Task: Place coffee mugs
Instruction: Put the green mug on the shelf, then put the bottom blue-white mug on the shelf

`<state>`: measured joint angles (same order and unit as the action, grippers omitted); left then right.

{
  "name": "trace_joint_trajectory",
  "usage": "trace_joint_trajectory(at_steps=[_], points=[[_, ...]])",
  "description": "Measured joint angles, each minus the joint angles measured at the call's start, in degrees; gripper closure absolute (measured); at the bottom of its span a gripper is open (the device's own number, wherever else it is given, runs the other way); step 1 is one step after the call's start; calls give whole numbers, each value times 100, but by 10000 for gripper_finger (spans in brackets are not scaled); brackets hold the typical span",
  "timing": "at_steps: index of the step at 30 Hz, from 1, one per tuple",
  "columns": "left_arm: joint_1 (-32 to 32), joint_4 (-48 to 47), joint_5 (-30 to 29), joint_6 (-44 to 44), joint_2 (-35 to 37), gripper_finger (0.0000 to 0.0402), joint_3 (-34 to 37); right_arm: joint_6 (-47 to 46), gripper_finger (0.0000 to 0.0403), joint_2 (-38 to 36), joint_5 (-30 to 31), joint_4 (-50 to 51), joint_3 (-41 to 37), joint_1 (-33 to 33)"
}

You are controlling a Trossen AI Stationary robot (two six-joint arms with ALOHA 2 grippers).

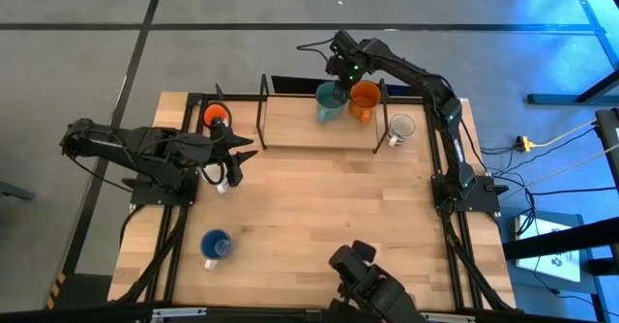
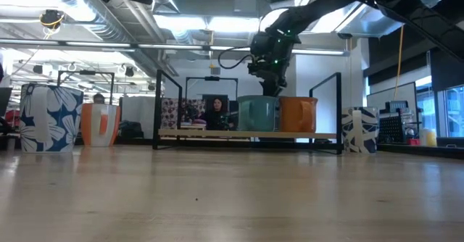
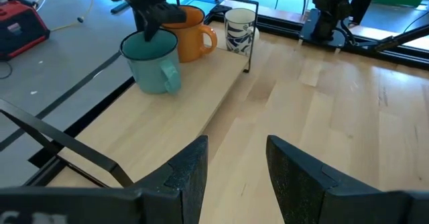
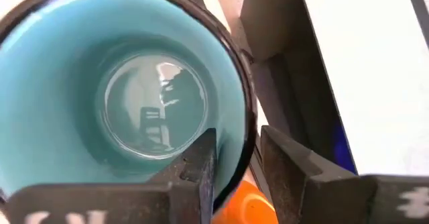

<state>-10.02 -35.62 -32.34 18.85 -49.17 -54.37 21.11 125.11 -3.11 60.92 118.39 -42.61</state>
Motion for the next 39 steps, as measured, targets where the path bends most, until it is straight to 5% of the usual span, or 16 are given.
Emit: trace_joint_trajectory(at_steps=[8,16,22,27,39], points=[[0,0,-2,-4,0,255,0,-26,299,-36,37,439,793,447],[-9,17,-265,-140,2,255,0,-582,299,-304,-867,565,1276,1487],[-36,24,-97,-193,-40,255,-7,-1068,299,-884,-424,441,981,2223],[-146,26,-81,-140,-44,255,-7,-1326,299,-1431,-339,-251,43,2721],[-442,71,-81,9,-235,255,-7,-2587,299,-3565,-27,-2688,-3573,3467]])
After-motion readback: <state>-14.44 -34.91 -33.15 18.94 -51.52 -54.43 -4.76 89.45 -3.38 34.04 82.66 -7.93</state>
